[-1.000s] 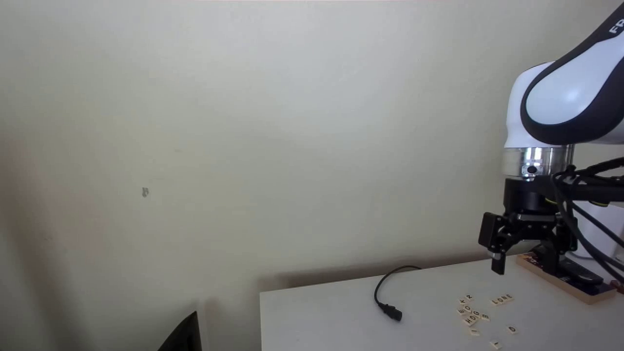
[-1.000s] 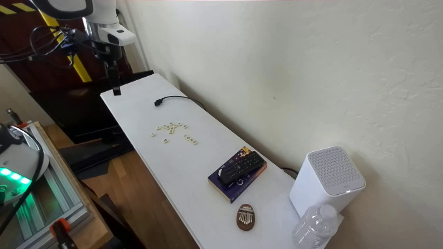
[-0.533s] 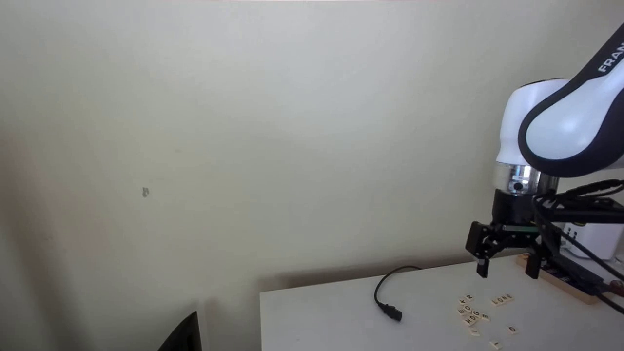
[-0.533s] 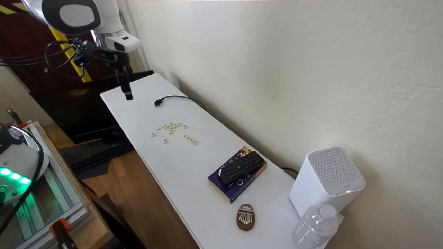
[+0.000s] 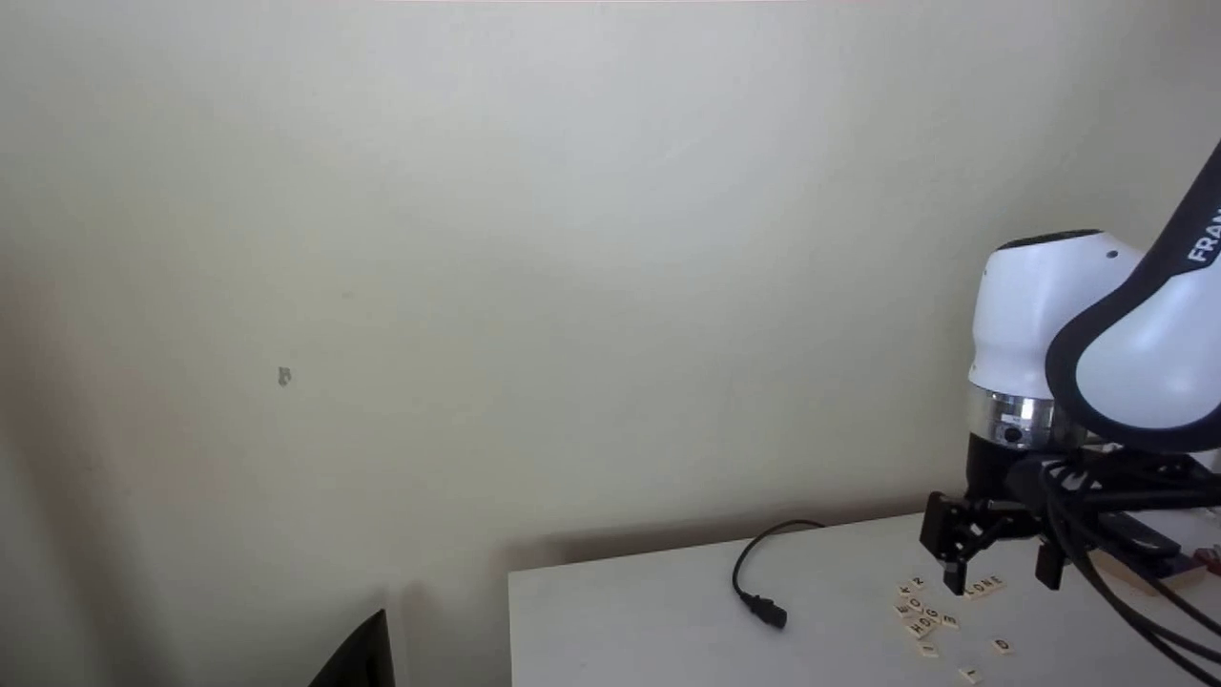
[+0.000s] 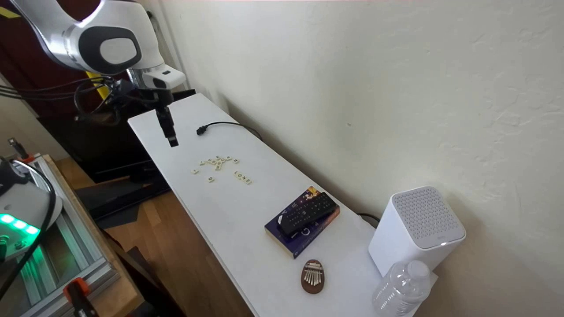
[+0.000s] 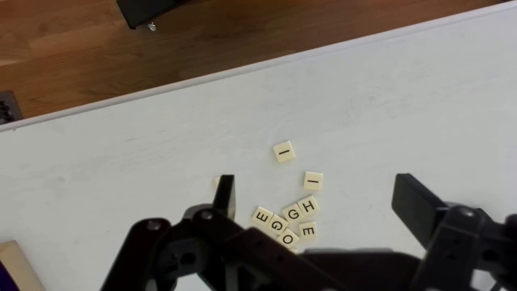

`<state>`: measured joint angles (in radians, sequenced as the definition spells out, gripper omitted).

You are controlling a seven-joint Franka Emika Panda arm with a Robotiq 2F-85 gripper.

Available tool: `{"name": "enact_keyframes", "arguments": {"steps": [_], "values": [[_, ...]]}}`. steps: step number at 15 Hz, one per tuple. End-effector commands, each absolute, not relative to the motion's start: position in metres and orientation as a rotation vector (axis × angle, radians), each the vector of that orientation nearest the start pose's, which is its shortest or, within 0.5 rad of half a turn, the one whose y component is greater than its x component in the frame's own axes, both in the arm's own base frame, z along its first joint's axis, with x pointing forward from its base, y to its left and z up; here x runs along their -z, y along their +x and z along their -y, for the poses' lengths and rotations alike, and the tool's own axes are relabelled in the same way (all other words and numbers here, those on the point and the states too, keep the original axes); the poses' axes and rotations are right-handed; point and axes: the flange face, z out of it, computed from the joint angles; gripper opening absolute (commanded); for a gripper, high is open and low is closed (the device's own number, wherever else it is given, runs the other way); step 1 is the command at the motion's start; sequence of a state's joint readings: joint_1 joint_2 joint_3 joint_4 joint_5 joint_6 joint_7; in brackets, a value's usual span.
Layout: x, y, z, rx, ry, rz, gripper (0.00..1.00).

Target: Spell the word 'Line'.

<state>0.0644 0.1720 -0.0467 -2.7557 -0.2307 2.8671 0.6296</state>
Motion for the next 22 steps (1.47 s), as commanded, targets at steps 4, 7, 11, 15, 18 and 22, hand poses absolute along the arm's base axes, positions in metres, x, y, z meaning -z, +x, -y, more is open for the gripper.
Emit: {"name": "enact_keyframes", "arguments": {"steps": [4,7,11,15,18,22], "values": [[-0.118,0.376,-0.018,-0.061,-3.238,-0.552,0.69],[-0.101,0.378,-0.023,-0.036,-3.249,-0.506,0.47],[-0.079,0.380,-0.029,-0.003,-3.262,-0.436,0.19],[-0.058,0.383,-0.028,0.020,-3.266,-0.400,0.00],[-0.044,0.388,-0.023,0.034,-3.269,-0.389,0.00],[-0.031,0.392,-0.021,0.030,-3.276,-0.359,0.00]]}}
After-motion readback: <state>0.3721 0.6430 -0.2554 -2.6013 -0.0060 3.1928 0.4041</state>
